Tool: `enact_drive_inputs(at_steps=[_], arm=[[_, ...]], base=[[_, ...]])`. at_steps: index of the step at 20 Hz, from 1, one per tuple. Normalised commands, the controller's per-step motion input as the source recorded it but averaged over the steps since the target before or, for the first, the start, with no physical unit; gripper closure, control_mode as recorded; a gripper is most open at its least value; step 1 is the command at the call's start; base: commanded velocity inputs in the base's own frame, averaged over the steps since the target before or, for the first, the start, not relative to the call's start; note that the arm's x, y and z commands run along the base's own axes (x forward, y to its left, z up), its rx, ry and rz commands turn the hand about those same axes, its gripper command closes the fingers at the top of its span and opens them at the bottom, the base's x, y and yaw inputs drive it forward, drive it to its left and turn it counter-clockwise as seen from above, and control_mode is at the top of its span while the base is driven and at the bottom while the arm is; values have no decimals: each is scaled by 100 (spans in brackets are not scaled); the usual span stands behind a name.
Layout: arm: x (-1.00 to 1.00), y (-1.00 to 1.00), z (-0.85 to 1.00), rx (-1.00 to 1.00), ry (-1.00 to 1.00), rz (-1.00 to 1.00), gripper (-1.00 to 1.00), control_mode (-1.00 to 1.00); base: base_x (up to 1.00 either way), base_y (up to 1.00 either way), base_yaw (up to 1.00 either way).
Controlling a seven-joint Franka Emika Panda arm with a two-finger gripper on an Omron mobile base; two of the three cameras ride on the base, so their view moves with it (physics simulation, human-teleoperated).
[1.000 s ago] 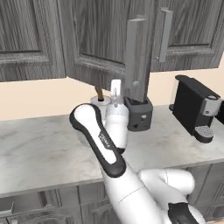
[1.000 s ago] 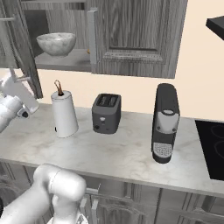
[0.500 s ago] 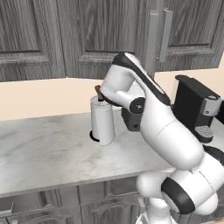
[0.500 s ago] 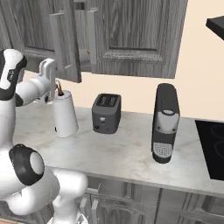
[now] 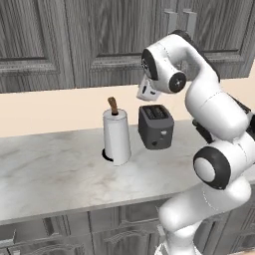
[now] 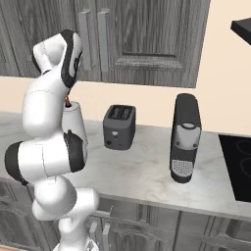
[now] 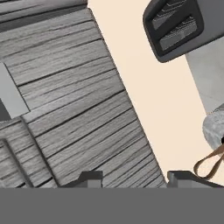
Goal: Open the cabinet. Pick the bowls from the counter and place them in the cabinet. Then close the cabinet.
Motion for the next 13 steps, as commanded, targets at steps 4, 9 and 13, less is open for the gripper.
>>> enact_drive_inputs(at_steps=[4,9,13], arm=[[99,43,49,6,35,-8,-100,-100],[66,46,40,4,32,-10,-100,-100],[18,42,9,3,15,-14,-100,-100]], base=[[0,0,0],[0,0,0],[0,0,0]])
